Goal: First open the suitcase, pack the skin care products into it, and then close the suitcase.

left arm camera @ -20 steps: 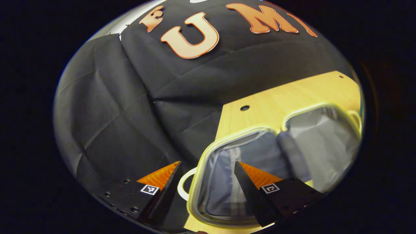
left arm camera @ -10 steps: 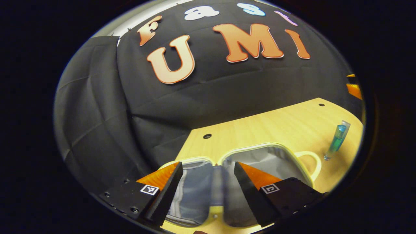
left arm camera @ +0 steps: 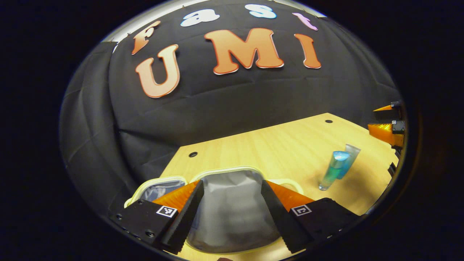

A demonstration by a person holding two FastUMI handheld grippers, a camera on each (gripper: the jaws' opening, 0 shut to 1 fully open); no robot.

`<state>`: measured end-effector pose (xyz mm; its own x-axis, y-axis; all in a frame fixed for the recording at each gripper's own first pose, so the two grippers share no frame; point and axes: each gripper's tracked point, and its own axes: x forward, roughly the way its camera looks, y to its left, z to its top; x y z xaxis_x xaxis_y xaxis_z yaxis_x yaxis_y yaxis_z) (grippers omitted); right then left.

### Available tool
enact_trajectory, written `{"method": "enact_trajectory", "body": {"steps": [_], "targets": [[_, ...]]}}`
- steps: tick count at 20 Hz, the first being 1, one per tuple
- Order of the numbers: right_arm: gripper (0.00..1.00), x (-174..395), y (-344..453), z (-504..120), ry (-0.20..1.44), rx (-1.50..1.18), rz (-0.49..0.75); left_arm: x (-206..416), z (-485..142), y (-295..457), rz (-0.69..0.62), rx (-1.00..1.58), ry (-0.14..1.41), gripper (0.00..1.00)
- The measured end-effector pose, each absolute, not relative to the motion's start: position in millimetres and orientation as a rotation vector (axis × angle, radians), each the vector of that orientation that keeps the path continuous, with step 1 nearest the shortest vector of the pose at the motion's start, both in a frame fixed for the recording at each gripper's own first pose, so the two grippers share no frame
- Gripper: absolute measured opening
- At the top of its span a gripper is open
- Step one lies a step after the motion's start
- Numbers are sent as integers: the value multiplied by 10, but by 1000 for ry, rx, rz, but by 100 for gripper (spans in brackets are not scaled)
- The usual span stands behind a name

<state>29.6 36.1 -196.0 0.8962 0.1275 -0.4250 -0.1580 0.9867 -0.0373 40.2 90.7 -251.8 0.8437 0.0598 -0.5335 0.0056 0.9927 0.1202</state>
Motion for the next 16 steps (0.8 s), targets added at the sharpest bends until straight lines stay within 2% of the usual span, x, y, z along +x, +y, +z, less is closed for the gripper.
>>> {"method": "enact_trajectory", "body": {"steps": [11, 16], "targets": [[95, 229, 245, -2319, 509, -45, 235, 337, -2819, -395, -131, 98, 608, 98], [96, 185, 251, -2558, 553, -55, 274, 395, -3144, -892, -171, 64, 623, 99]]}}
